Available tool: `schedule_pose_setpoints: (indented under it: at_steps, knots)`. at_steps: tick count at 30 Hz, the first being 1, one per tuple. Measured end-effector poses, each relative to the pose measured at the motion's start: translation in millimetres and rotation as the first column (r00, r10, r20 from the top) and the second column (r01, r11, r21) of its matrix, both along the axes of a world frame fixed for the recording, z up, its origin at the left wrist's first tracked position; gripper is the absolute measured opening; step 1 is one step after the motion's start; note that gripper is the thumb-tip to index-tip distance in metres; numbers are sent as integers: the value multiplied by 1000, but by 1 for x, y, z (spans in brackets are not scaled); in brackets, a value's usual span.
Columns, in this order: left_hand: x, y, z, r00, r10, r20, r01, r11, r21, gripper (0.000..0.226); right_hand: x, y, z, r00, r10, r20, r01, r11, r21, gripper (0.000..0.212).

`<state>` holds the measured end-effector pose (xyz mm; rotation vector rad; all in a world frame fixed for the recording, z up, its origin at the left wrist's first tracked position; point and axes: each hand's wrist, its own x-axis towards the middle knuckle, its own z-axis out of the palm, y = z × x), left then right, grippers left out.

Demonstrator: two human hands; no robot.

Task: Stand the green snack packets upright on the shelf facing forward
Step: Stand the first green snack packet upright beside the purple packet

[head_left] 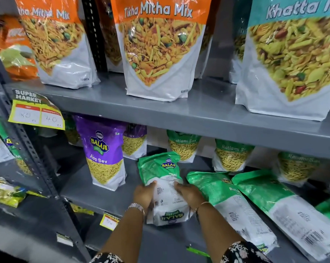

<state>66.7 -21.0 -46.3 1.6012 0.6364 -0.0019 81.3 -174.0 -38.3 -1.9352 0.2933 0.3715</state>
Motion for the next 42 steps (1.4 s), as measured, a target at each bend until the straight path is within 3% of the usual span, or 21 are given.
schedule_pose_setpoints:
  at_steps: [2,5,8,10,14,20,26,29,34,38,42]
  knots:
    - [3,4,1,1000,16,-2,-16,989,-148,37,-1,-3,-2,998,-36,-43,40,995,96,42]
    - [6,9,9,995,-38,90,58,970,-236,26,-1,-6,-6,995,-99,-34,104,939,327,22]
    - [12,14,30,970,-109,218,164,953,-254,30,5,-6,5,986,-167,9,140,856,498,36]
    - [18,20,42,946,-129,298,202,952,-229,33,12,-6,13,978,-200,64,140,850,508,43]
    - [26,26,47,898,-203,390,276,951,-141,44,20,-12,21,961,-216,173,122,892,436,40]
    - [23,33,31,878,-352,325,376,926,-15,57,10,-29,6,972,-165,166,118,959,259,42]
    - [25,29,8,930,-155,334,136,987,80,33,11,-33,-10,970,-132,203,127,991,35,27]
    - [36,31,1,944,-104,312,74,992,107,32,5,-36,-3,961,-196,194,194,980,29,35]
    - [46,42,-15,948,-109,300,59,984,169,26,1,-37,0,945,-259,199,251,966,65,31]
    - [36,39,-14,945,-87,316,27,982,189,25,1,-30,-4,938,-284,200,287,958,12,14]
    - [24,34,-9,934,-56,353,-31,971,237,28,-35,-2,-6,897,-373,238,396,917,-56,19]
